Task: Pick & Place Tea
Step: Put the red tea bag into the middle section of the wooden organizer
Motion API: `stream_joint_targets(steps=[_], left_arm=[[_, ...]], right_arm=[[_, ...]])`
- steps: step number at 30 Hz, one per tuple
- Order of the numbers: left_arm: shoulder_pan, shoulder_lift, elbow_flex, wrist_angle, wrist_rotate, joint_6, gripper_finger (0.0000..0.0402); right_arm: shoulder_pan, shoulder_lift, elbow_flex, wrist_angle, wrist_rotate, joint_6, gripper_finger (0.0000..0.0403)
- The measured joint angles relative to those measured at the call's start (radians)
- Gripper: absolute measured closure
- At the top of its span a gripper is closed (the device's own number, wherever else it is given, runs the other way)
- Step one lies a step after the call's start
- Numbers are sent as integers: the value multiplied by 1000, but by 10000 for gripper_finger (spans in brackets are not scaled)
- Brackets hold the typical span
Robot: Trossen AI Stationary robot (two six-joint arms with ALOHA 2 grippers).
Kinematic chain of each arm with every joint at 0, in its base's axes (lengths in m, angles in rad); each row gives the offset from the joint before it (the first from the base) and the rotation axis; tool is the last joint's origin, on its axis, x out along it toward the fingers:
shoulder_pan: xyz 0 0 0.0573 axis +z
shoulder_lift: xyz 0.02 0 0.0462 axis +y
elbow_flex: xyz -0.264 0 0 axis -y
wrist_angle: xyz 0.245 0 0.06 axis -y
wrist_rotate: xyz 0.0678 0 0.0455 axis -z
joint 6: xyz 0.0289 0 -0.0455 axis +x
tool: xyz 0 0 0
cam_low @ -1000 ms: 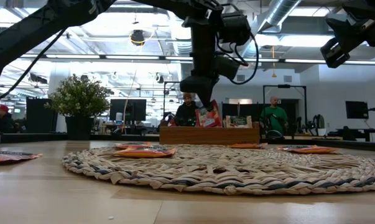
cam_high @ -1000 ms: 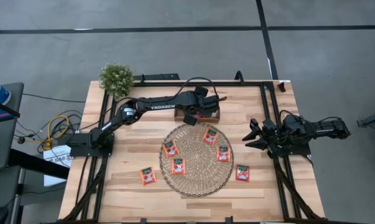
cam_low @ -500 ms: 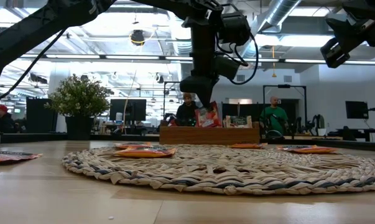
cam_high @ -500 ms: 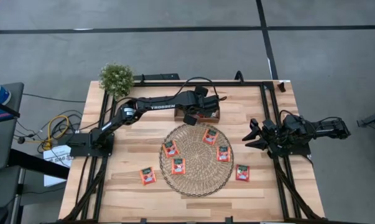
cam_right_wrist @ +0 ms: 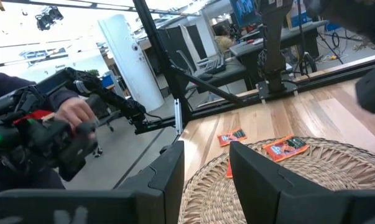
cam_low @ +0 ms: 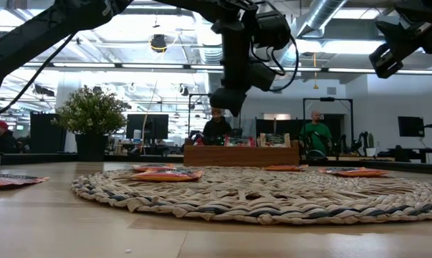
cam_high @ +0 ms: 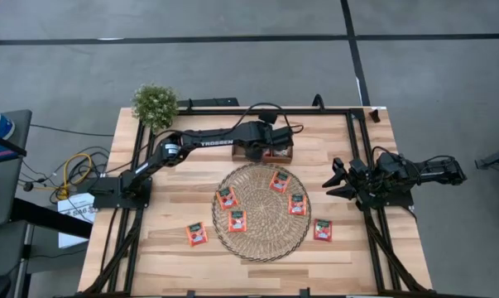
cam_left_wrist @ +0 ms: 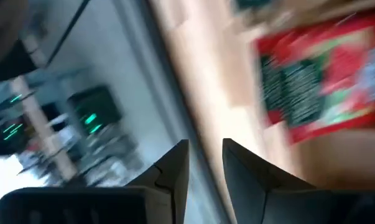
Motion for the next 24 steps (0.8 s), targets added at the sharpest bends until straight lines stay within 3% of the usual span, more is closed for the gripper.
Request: stream_joint_targets(steps=[3,5,7,10,14,24], left_arm=[[-22,-10,0,-41,-96,-91,312],[-55,-35,0,-105,-74,-202,312],[-94,-64,1,-179,46,-350,312],[-145,-103,1,-244,322,-538,312],[-203,-146,1,-256,581,-681,312],[-337,-146,0,-254,629,-760,312]], right_arm=[[0,0,0,0,0,1,282],[0,0,0,0,0,7,282],[0,0,0,0,1,26,282],[0,0,0,0,1,67,282],[0,0,0,0,2,142,282],[0,0,0,-1,3,211,282]])
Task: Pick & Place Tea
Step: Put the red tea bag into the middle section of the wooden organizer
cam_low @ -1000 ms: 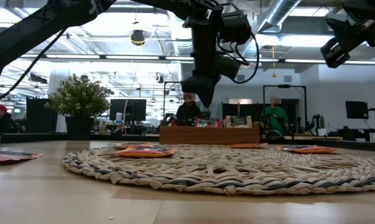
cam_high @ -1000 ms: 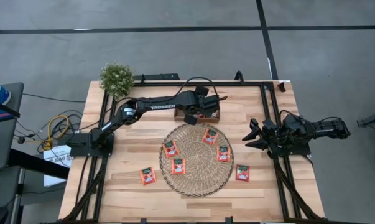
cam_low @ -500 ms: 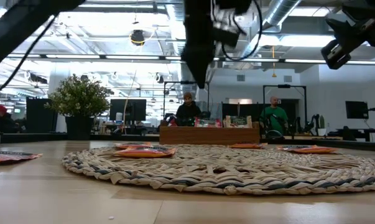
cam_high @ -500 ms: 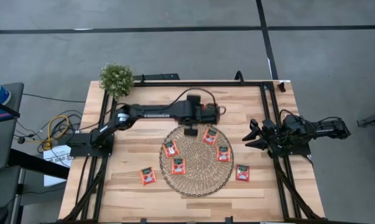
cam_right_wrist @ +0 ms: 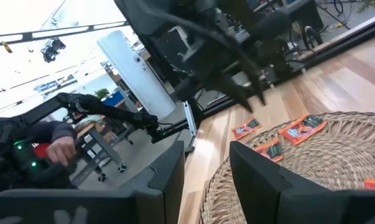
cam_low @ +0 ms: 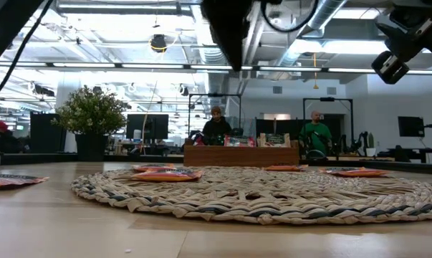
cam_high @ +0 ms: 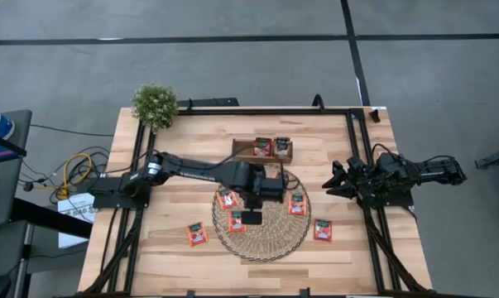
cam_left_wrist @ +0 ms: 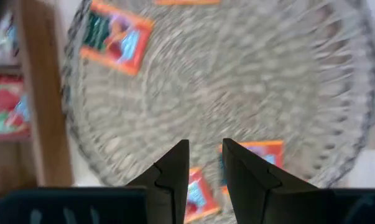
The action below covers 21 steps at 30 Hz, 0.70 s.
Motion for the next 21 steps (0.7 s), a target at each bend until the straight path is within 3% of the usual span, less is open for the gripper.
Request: stream_joint_targets(steps=[4,9,15,21], left_arm=[[-10,0,-4,39,46,-28,312],[-10,0,-121,147,66,-40,312],[-22,-26,-365,290,89,-116,312],[-47,-184,-653,535,100,-263,312]], right_arm=[[0,0,0,0,17,0,282],[0,0,0,0,27,8,282],[0,0,0,0,27,-9,282],[-1,0,0,0,29,-36,282]])
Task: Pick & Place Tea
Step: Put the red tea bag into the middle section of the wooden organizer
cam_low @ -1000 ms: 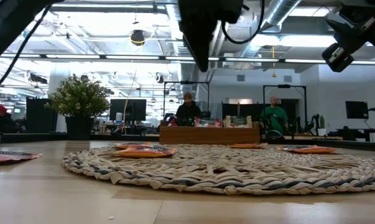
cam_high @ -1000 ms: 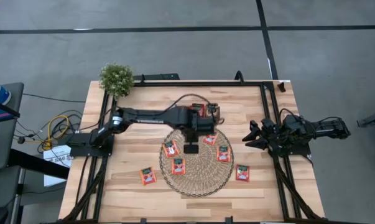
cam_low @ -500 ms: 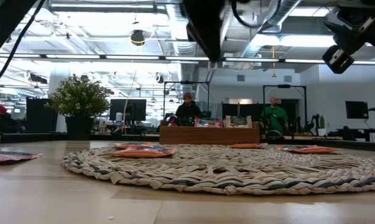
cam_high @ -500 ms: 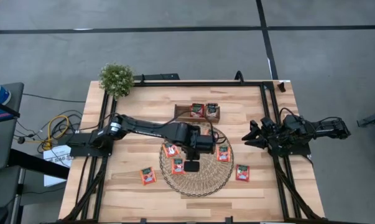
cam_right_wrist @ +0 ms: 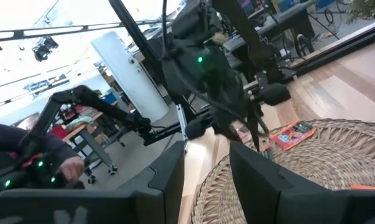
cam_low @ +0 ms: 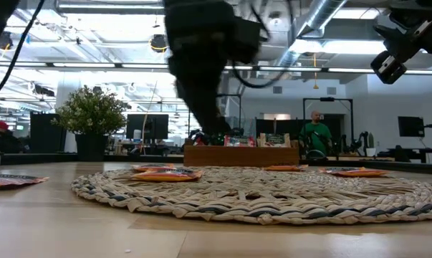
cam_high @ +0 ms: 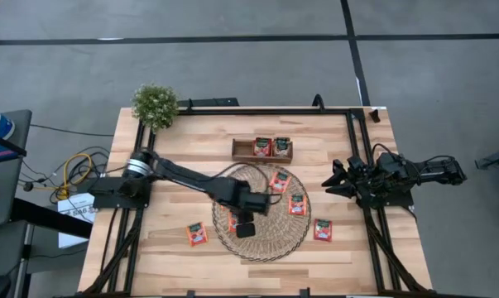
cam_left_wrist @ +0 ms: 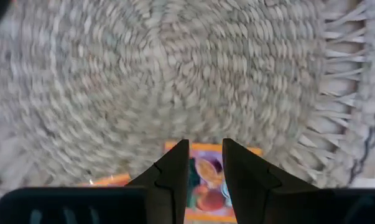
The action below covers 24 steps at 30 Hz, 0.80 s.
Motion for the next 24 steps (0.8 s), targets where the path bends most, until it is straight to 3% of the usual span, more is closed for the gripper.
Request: stream_joint_targets(steps=[5,13,18,24], left_arm=[[-30,-232,-277,198,-26,-148,312],[-113,-581,-668,452,-223,-376,312],[-155,-749,-756,438,-330,-401,312],[-143,-906,-772,351,-362,-335,312]], right_arm=[[0,0,0,-1,0,-1,282],[10,28,0,0,0,50,282],[56,115,29,17,27,92,282],[125,303,180,-16,57,15,282]])
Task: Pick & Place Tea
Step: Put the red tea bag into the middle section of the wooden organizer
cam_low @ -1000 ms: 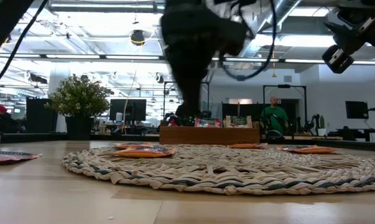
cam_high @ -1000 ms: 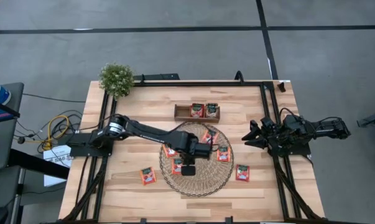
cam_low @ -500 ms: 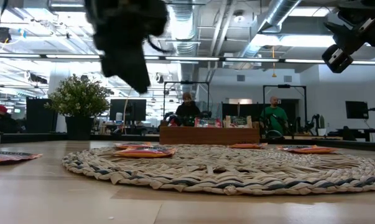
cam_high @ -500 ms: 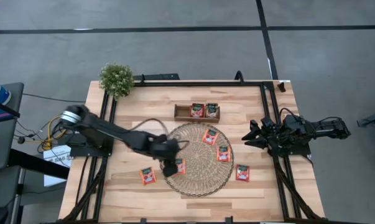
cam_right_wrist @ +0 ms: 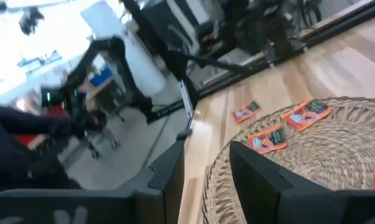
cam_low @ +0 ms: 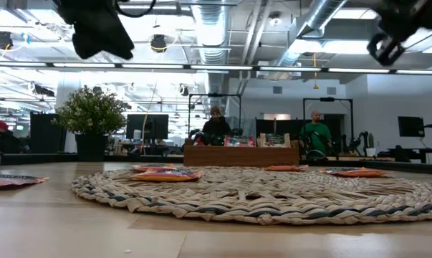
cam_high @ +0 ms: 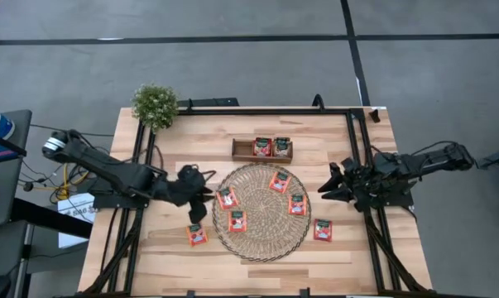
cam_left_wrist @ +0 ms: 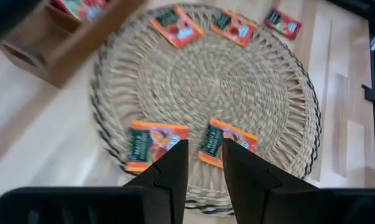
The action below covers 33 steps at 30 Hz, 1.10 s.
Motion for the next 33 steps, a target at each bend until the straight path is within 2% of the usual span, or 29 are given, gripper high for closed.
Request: stream_joint_targets(steps=[2,11,16,21,26,33], left_arm=[[7,-44,0,-33,-10,20,312],[53,-204,0,-133,-84,64,312],[55,-238,0,-177,-85,65,312],[54,-238,0,-201,-87,70,312],[54,-237,0,-199,-96,72,312],[54,-237,0,-202,-98,72,312]], right_arm=[[24,76,76,-63,0,-8,282],[148,472,450,-581,-17,-14,282],[213,663,582,-797,-70,-12,282],[256,817,622,-869,-90,24,282],[264,940,622,-872,-89,-13,282],[247,1051,620,-880,-87,-68,278]])
